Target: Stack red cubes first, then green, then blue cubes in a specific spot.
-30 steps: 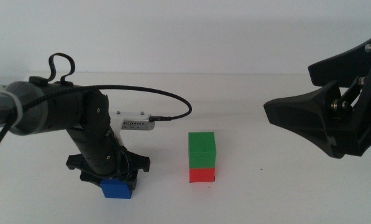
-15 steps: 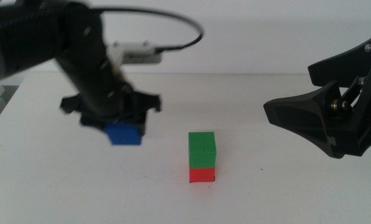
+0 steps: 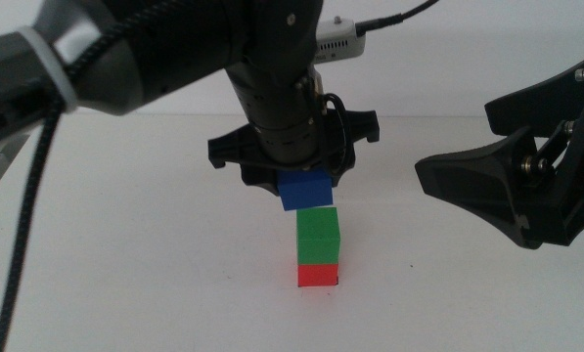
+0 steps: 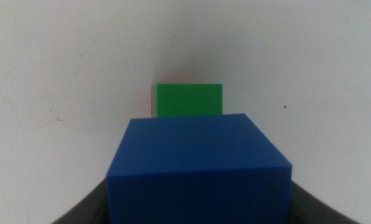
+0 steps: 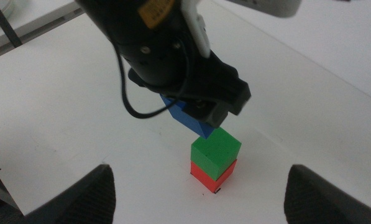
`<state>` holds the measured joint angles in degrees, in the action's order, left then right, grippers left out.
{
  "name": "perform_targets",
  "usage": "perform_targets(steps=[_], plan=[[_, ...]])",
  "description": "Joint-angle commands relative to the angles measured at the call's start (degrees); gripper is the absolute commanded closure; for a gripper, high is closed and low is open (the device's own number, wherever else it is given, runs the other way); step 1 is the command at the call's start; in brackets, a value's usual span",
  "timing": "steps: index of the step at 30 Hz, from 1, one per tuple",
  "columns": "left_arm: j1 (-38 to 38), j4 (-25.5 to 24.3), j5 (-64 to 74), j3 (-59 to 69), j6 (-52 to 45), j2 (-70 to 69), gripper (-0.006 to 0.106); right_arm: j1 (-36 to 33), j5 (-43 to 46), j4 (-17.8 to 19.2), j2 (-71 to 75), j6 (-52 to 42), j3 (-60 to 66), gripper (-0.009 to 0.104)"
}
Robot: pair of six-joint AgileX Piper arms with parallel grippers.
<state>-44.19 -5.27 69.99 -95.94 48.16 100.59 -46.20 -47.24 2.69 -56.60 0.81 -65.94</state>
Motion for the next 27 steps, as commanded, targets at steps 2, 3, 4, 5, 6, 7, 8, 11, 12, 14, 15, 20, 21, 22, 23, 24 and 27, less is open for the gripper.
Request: perform_targets(steps=[2, 3, 4, 5, 6, 7, 8, 11, 12, 14, 15, 20, 21, 22, 23, 24, 27], plan=[[-0.6, -0.3, 0.0, -0.5, 1.9, 1.4, 0.088, 0.0, 0.8, 0.2, 0.3, -0.4, 0.2, 0.002], [-0.7, -0.3, 0.0, -0.6, 1.9, 2.2, 0.088, 0.0, 0.8, 0.2, 0.3, -0.4, 0.2, 0.002], [-0.9, -0.3, 0.0, -0.7, 1.9, 2.8, 0.088, 0.0, 0.8, 0.2, 0.3, -0.4, 0.2, 0.002], [-0.9, -0.2, 0.0, -0.7, 1.9, 3.4, 0.088, 0.0, 0.8, 0.2, 0.3, -0.4, 0.2, 0.002], [-1.0, -0.1, 0.0, -0.7, 1.9, 3.9, 0.088, 0.0, 0.8, 0.2, 0.3, -0.4, 0.2, 0.002], [-1.0, 0.2, 0.0, -0.7, 1.8, 4.2, 0.088, 0.0, 0.8, 0.2, 0.3, -0.4, 0.2, 0.002], [-1.0, 0.4, 0.0, -0.7, 1.8, 4.5, 0.088, 0.0, 0.8, 0.2, 0.3, -0.4, 0.2, 0.002], [-1.0, -0.1, 0.0, -0.7, 1.8, 5.0, 0.088, 0.0, 0.8, 0.2, 0.3, -0.4, 0.2, 0.002], [-1.0, -0.1, 0.0, -0.7, 1.6, 5.1, 0.088, 0.0, 0.8, 0.2, 0.3, -0.4, 0.2, 0.002], [-1.0, -0.1, 0.0, -0.7, 1.2, 5.5, 0.088, 0.0, 0.8, 0.2, 0.3, -0.4, 0.2, 0.002], [-1.0, -0.1, 0.0, -0.7, 1.2, 5.5, 0.088, 0.0, 0.8, 0.2, 0.3, -0.4, 0.2, 0.002], [-1.0, -0.2, 0.0, -0.7, 0.6, 6.6, 0.088, 0.0, 0.8, 0.2, 0.3, -0.4, 0.2, 0.002], [-1.0, -0.2, 0.0, -0.8, 0.6, 7.1, 0.088, 0.0, 0.8, 0.2, 0.3, -0.4, 0.2, 0.002], [-1.0, -0.2, 0.0, -0.8, 0.6, 7.3, 0.088, 0.0, 0.8, 0.2, 0.3, -0.4, 0.2, 0.002], [-1.0, -0.2, 0.0, -1.0, 0.6, 7.6, 0.088, 0.0, 0.8, 0.2, 0.3, -0.4, 0.2, 0.002], [-1.0, -0.2, 0.0, -1.2, 0.6, 7.7, 0.088, 0.0, 0.8, 0.2, 0.3, -0.4, 0.2, 0.002], [-1.0, -0.1, 0.0, -2.3, -0.2, 8.3, 0.088, 0.0, 0.8, 0.2, 0.3, -0.4, 0.2, 0.002]])
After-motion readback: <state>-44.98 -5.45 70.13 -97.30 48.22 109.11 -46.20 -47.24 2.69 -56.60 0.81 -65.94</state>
